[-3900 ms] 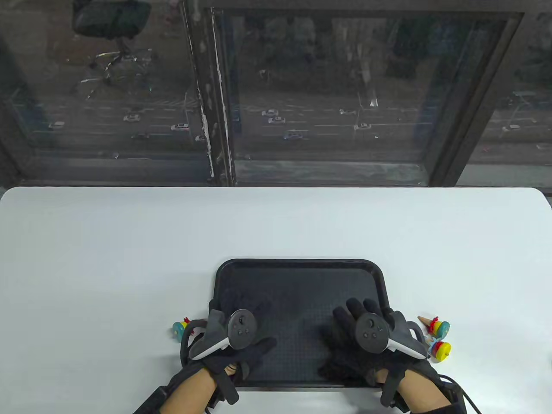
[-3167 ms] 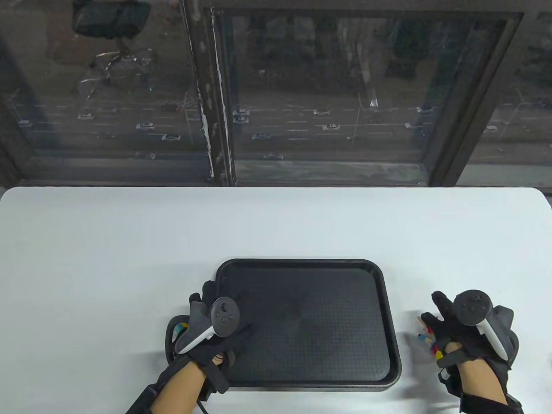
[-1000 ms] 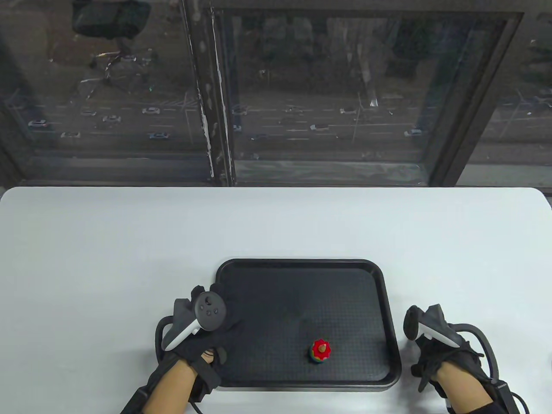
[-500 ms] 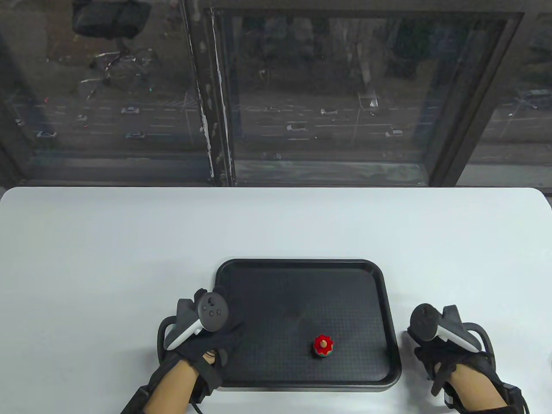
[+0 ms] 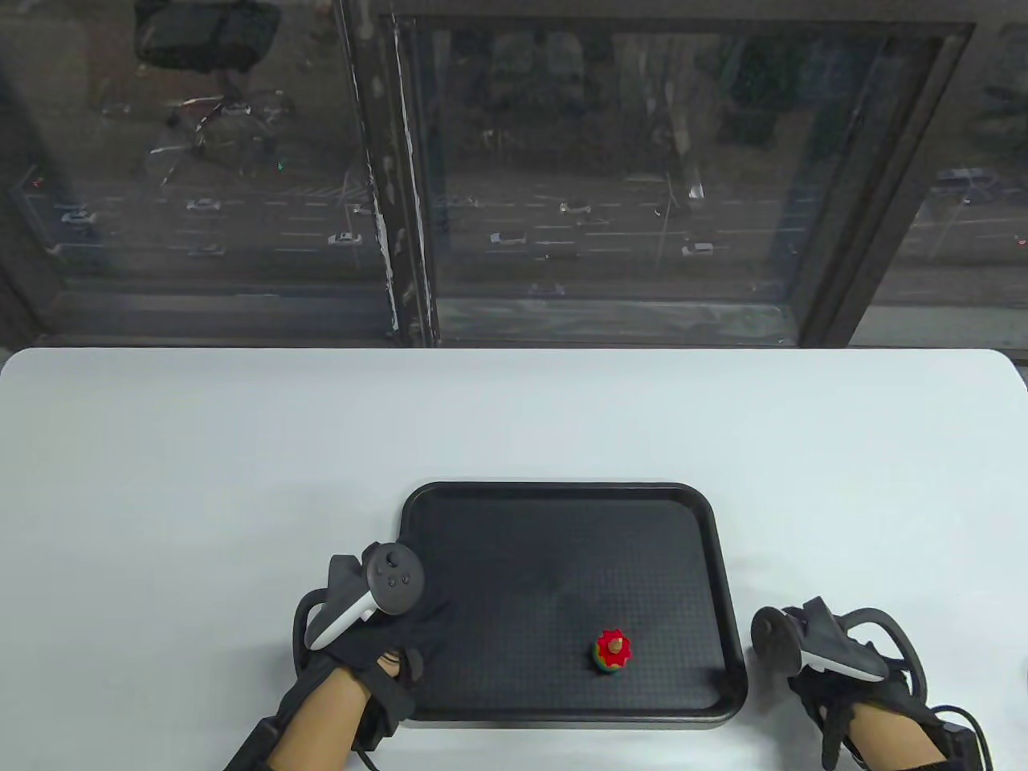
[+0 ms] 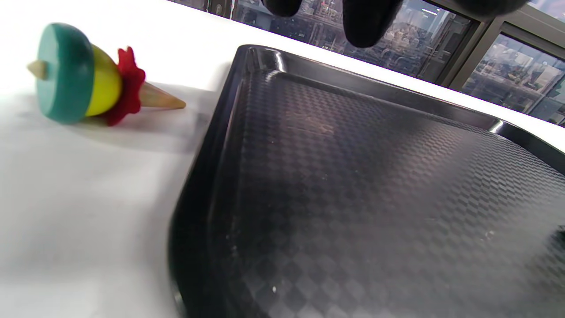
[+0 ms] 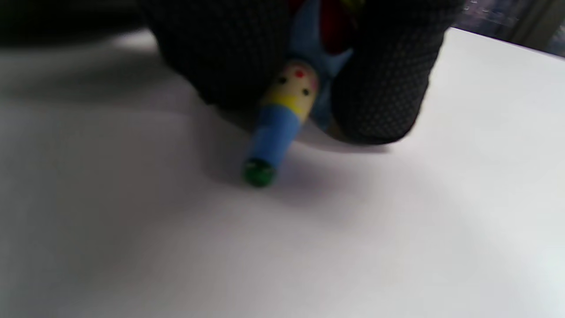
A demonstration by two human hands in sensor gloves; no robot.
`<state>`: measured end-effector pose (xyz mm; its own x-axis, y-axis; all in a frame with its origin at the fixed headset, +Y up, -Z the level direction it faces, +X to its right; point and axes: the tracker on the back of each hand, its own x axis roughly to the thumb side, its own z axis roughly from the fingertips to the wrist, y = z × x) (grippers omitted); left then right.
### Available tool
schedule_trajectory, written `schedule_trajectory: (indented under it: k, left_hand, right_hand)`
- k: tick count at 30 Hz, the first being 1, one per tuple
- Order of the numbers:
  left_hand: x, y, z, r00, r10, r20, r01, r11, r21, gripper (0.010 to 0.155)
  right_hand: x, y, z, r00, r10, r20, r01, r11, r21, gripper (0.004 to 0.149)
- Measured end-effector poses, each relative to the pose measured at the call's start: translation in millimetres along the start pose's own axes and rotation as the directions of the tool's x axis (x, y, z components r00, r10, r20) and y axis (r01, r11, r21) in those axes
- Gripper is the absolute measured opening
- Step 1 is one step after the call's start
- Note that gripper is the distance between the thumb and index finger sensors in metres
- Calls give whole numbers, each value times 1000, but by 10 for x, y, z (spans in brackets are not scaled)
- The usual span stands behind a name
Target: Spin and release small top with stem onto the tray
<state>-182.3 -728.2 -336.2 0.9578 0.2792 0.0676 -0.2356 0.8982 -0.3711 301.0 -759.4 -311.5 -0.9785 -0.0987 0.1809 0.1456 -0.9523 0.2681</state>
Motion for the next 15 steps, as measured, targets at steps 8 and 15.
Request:
schedule_trajectory:
  k: [8, 15]
  left_hand:
    - [-5, 4, -13, 1000, 18, 9, -19, 1000, 12, 74]
    - [-11, 5, -14, 999, 37, 17, -38, 999, 13, 74]
  right_hand:
    - [-507, -140, 16, 745, -641, -184, 611, 767, -199, 43]
    - [-579, 151, -114, -17, -956, -294, 993, 17, -114, 39]
